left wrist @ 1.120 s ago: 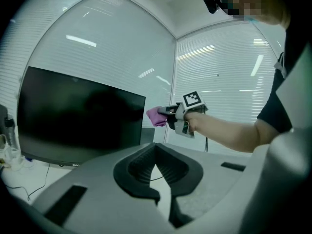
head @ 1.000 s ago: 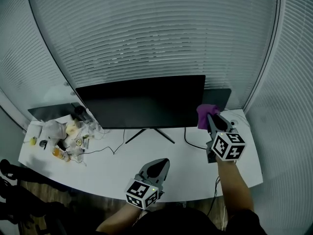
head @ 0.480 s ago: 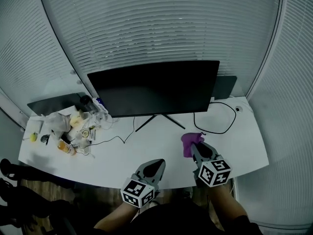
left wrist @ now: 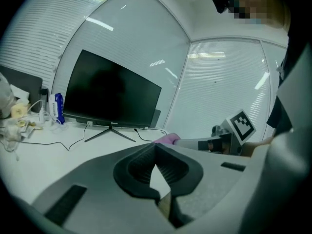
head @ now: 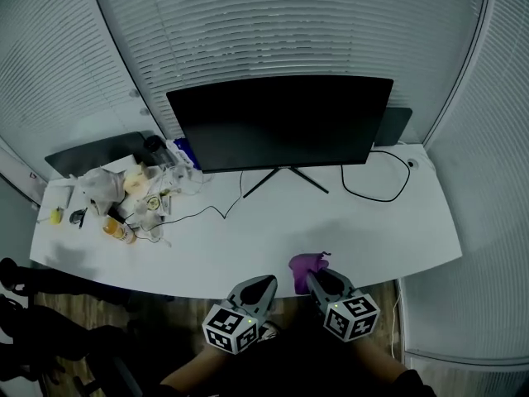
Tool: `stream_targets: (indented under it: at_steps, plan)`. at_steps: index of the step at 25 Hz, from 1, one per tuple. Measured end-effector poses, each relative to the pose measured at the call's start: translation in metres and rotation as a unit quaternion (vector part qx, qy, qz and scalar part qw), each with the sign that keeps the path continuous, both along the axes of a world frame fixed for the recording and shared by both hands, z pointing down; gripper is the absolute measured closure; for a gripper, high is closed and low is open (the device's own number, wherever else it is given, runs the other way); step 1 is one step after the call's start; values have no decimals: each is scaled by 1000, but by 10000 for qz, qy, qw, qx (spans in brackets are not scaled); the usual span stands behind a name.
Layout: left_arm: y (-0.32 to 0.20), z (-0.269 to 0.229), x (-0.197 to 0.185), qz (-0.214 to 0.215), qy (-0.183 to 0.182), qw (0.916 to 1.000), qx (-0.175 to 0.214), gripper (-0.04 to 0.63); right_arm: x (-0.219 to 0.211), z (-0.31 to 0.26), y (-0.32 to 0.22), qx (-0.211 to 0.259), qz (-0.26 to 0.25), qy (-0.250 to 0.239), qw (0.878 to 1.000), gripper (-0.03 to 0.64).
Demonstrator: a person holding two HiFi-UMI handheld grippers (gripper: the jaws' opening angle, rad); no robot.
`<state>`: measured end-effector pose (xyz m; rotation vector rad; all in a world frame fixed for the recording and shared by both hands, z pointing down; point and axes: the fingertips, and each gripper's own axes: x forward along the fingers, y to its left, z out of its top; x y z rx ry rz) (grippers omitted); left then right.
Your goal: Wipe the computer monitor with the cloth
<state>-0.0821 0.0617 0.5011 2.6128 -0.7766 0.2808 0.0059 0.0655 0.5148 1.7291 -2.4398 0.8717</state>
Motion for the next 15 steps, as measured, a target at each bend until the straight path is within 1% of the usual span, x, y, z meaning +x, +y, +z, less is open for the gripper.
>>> stream_targets:
  at_steps: [6, 15]
  plan:
    - [12, 3, -25, -76, 14, 10000, 12, 591, -23, 7, 19, -69, 34, -90, 9999, 541]
    - [18, 2, -46, -115, 128, 9998, 72, 591, -51, 4, 26, 91, -154, 9, 9998, 541]
